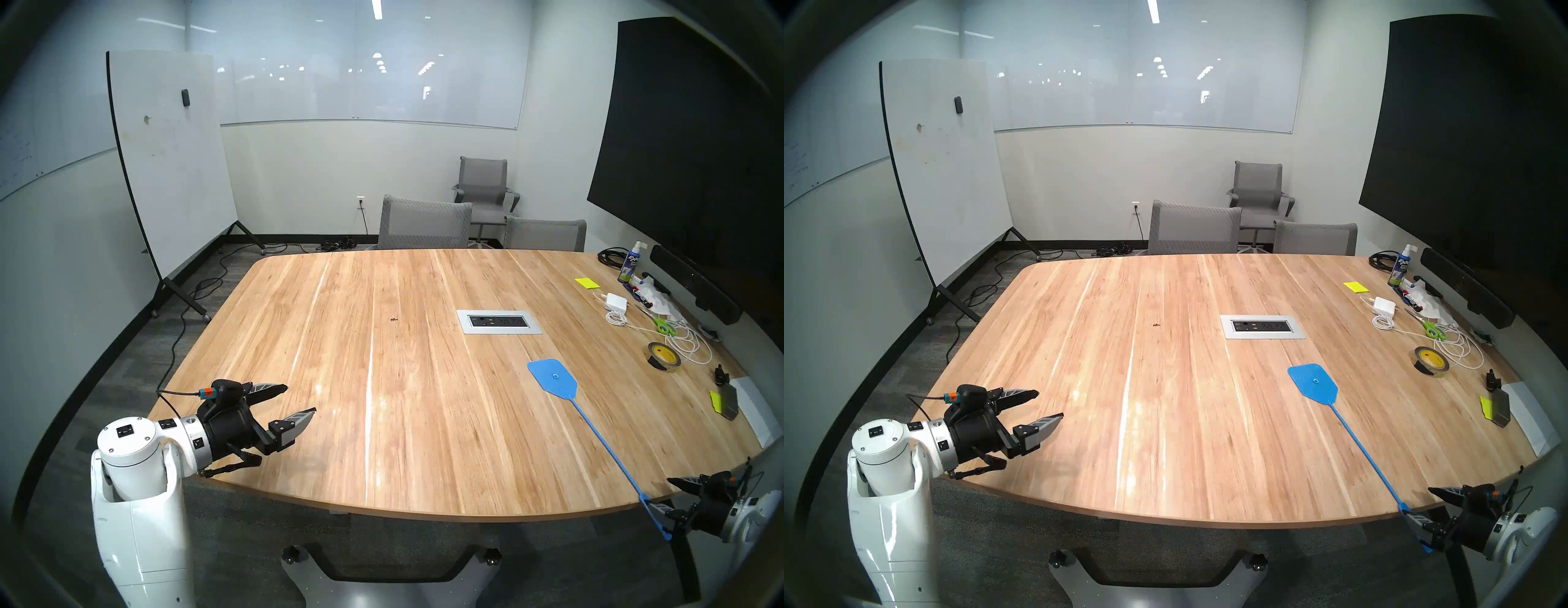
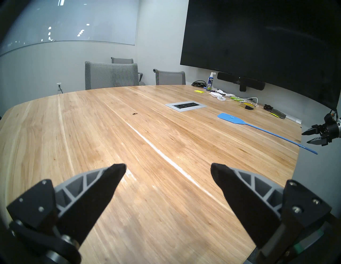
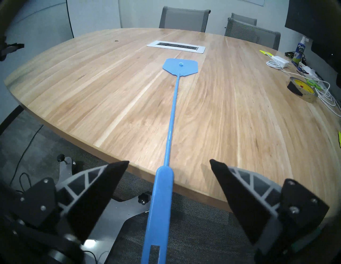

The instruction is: Swat a bug on table

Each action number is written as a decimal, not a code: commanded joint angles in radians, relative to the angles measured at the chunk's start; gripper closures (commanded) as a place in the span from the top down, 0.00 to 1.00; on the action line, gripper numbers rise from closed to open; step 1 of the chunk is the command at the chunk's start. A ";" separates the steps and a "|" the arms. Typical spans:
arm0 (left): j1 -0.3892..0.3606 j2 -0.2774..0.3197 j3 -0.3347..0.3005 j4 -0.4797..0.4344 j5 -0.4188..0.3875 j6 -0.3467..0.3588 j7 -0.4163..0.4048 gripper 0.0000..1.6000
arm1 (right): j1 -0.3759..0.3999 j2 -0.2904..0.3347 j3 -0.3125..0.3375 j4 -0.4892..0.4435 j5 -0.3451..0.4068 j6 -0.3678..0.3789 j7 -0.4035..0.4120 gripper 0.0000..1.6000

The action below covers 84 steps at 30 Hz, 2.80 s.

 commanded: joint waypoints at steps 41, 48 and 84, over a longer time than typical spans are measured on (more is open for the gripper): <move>-0.006 -0.007 -0.002 -0.015 0.006 -0.004 -0.010 1.00 | -0.030 -0.034 0.110 0.065 0.080 0.222 0.133 1.00; -0.006 -0.008 -0.003 -0.015 0.008 -0.004 -0.012 1.00 | -0.018 -0.019 0.126 0.123 0.094 0.238 0.155 1.00; -0.010 -0.014 -0.007 -0.015 0.015 -0.005 -0.018 1.00 | 0.014 -0.032 0.118 0.207 0.093 0.316 0.174 1.00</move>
